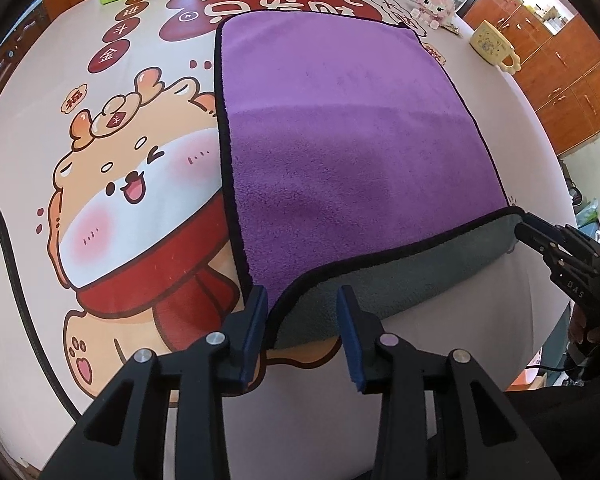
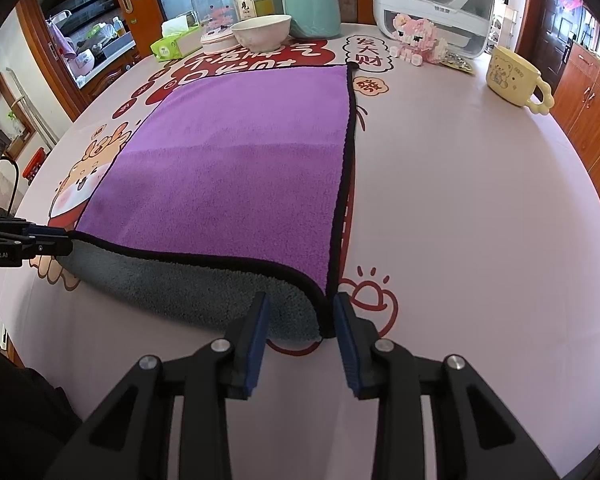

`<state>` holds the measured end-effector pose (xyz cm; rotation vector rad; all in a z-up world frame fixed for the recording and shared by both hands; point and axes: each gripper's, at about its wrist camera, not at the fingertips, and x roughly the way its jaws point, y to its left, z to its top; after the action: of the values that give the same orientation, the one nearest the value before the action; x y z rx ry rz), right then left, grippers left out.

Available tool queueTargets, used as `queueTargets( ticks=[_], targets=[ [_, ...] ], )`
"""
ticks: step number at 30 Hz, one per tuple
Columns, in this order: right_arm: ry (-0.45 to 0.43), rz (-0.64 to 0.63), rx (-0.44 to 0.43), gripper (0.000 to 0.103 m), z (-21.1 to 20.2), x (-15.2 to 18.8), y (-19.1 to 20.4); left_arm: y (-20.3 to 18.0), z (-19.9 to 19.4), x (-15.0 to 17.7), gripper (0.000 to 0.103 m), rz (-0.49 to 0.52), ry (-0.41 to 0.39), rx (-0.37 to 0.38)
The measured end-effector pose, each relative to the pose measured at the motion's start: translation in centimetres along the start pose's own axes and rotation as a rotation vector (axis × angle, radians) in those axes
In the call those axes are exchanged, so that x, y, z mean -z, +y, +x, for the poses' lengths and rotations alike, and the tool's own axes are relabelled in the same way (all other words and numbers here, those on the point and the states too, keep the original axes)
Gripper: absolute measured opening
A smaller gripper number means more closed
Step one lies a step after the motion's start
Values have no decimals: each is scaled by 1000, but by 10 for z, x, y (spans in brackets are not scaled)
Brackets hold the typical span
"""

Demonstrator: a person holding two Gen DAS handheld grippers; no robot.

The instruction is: Fold towel

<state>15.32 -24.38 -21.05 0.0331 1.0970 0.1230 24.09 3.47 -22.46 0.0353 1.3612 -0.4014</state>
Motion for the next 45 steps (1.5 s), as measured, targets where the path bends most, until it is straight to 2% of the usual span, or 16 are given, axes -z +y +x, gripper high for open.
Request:
queueTargets(
  ticks=[3,9,15,20,33,39,45],
  targets=[
    [4,-3,11,24,2,0,0,-1,0,1,29,1,1,-8],
    [6,-5,23,20,1,0,0,4,-2,3,12,-18,-10,4],
    [4,-5,47,14,1,0,0,6,-4,6,6,-19,-17,-6],
    [7,1,56,8,3,0,-2,3,-5,8,4,-14,-18,-16],
    [4,5,54,5,2,-1,-2,4,-15,3,3,-12,-42,-12],
    [-7,-13,62,5,-7,-9,1,4,-38,-4,3,-1,-92,-14],
    [-56,-30,81,5,-27,-26,6,4,-68,-16,3,-13,-162,5]
  ],
)
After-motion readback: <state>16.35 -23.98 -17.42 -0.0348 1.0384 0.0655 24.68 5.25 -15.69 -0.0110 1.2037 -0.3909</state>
